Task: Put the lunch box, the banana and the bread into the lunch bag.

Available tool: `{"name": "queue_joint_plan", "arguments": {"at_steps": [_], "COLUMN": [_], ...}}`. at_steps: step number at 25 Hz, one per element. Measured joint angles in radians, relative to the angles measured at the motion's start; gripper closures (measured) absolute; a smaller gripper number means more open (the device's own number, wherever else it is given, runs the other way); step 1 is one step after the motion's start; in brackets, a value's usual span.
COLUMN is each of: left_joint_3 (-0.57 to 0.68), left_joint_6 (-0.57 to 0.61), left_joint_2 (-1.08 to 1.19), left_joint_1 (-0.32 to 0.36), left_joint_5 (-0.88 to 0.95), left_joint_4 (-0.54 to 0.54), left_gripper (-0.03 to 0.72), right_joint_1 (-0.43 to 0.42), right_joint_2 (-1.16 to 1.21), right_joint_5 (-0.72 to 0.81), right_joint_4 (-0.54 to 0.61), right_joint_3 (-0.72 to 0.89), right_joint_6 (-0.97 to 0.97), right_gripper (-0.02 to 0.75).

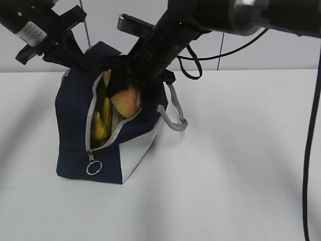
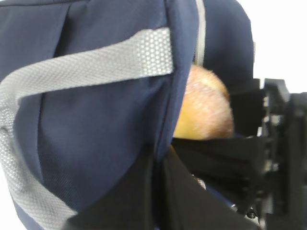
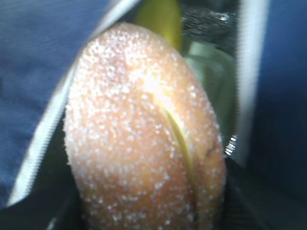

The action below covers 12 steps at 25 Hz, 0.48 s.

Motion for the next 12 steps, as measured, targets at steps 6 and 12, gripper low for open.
{"name": "queue_joint_plan", "arguments": {"at_steps": [6,12], "left_joint_3": [0.0,0.0], "left_joint_6": [0.0,0.0], "left_joint_2": [0.0,0.0], "left_joint_1": [0.0,0.0], "left_joint_5": [0.0,0.0], "left_joint_4": [0.001,0.0], "left_gripper": [0.691,0.691], "right_joint_1": [0.007,0.007], "right_joint_2": [0.033,0.033], "right_joint_5": [-0.042,-0.015], "right_joint_4": [0.0,-0.069], "right_joint_3": [0.0,-0.058], "right_joint_6": [0.002,0.002], "right_gripper": [0.194,0.115]}}
